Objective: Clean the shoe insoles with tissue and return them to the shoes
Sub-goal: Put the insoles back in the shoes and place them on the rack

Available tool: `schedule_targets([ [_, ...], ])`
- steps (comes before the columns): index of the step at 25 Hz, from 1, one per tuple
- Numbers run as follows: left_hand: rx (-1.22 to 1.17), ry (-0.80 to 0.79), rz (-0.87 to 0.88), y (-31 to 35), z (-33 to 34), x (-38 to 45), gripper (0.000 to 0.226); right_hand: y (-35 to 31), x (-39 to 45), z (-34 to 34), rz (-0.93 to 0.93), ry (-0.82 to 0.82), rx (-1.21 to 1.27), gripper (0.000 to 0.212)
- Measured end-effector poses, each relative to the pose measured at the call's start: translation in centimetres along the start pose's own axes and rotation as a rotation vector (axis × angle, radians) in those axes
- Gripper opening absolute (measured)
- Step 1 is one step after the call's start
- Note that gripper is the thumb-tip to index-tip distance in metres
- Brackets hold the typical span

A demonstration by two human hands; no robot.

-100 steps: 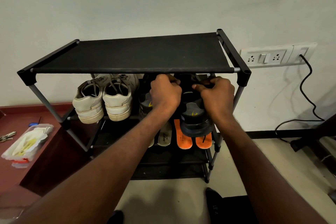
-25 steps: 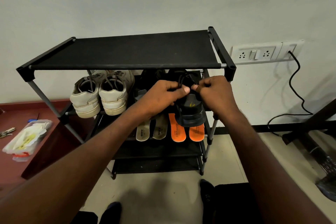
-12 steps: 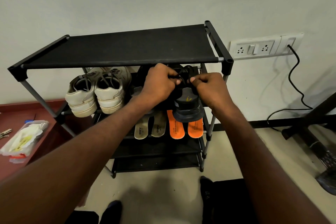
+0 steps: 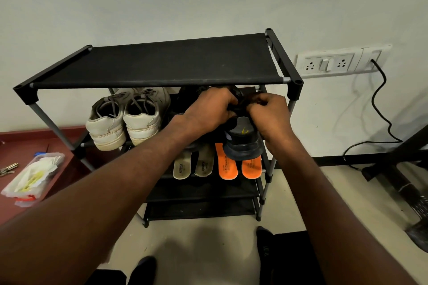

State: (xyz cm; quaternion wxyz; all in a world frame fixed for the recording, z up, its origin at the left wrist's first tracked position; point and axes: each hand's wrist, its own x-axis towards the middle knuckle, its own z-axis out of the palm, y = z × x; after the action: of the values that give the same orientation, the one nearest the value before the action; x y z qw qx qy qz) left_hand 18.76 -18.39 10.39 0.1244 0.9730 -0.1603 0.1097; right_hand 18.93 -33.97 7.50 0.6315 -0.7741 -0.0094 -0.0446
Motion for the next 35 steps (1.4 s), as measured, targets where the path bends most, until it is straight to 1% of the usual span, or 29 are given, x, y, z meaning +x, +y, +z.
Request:
schedule_targets([
  [2, -0.044, 0.017, 0.008, -0.3, 0.3, -0.1, 0.026, -0.2, 0.1, 0.0, 0.028, -0.011, 0.033, 0.032],
  [4, -0.165, 0.046, 0.005, -0.6, 0.4, -0.7, 0.033, -0.2, 0.6, -0.1, 0.074, 0.020, 0.061, 0.023],
  [5, -0.243, 0.055, -0.016, -0.8, 0.4, -1.1, 0.038, -0.1, 0.7, -0.2, 0.077, 0.033, 0.062, 0.023],
  [6, -0.330, 0.059, -0.039, -0.9, 0.4, -1.5, 0.043, 0.0, 0.9, -0.3, 0.062, 0.033, 0.060, 0.024],
  [8, -0.491, 0.072, -0.077, -1.1, 0.4, -2.0, 0.054, 0.3, 0.9, -0.2, -0.005, 0.010, 0.022, 0.017],
  [9, -0.526, 0.089, -0.098, -1.3, 0.5, -2.1, 0.053, 0.4, 0.7, -0.1, -0.035, 0.005, -0.007, 0.014],
  [11, -0.475, 0.110, -0.116, -1.4, 0.5, -2.4, 0.035, 0.5, 0.5, 0.0, -0.057, 0.015, -0.044, 0.015],
  [12, -0.418, 0.103, -0.094, -1.2, 0.6, -2.6, 0.026, 0.5, 0.5, 0.0, -0.059, 0.022, -0.051, 0.016],
  [13, -0.378, 0.096, -0.058, -1.0, 0.8, -2.8, 0.022, 0.6, 0.4, 0.0, -0.059, 0.026, -0.056, 0.017],
  [16, -0.392, 0.083, 0.020, -0.6, 1.4, -3.0, 0.027, 0.6, 0.3, -0.3, -0.045, 0.039, -0.050, 0.013],
  [19, -0.254, -0.046, 0.050, -1.1, 1.1, -2.9, 0.042, 0.8, 0.1, -0.7, -0.020, 0.026, 0.032, 0.013],
  [20, -0.248, -0.052, 0.054, -1.3, 1.0, -3.1, 0.045, 0.8, -0.1, -0.8, -0.019, 0.020, 0.052, 0.013],
  [22, -0.343, 0.022, 0.035, -1.6, 1.2, -3.8, 0.042, 0.6, -0.5, -1.1, -0.035, 0.007, 0.059, 0.013],
  [23, -0.389, 0.054, 0.019, -1.6, 1.4, -4.2, 0.038, 0.3, -0.8, -1.4, -0.043, -0.018, 0.047, 0.015],
  [24, -0.399, 0.054, 0.006, -1.5, 1.7, -4.6, 0.036, 0.0, -1.0, -1.7, -0.040, -0.074, 0.032, 0.020],
  [26, -0.299, -0.012, 0.006, -1.2, 2.3, -5.0, 0.048, -0.4, -1.7, -2.7, -0.003, -0.250, 0.005, 0.032],
  [28, -0.198, -0.069, 0.005, -0.8, 2.2, -5.3, 0.059, 0.0, -2.1, -3.7, 0.032, -0.421, -0.015, 0.051],
  [30, -0.203, -0.083, -0.025, -0.6, 2.0, -5.0, 0.055, 0.6, -2.2, -4.0, 0.040, -0.508, -0.103, 0.068],
  [32, -0.204, -0.051, -0.036, -0.3, 2.2, -4.8, 0.051, 1.4, -2.3, -3.6, -0.028, -0.484, -0.231, 0.075],
  [34, -0.244, 0.005, -0.104, -0.1, 2.4, -4.8, 0.062, 2.0, -2.1, -3.2, -0.095, -0.397, -0.290, 0.079],
  [35, -0.257, 0.047, -0.152, -0.1, 2.4, -4.8, 0.061, 2.1, -2.1, -3.1, -0.113, -0.367, -0.292, 0.078],
])
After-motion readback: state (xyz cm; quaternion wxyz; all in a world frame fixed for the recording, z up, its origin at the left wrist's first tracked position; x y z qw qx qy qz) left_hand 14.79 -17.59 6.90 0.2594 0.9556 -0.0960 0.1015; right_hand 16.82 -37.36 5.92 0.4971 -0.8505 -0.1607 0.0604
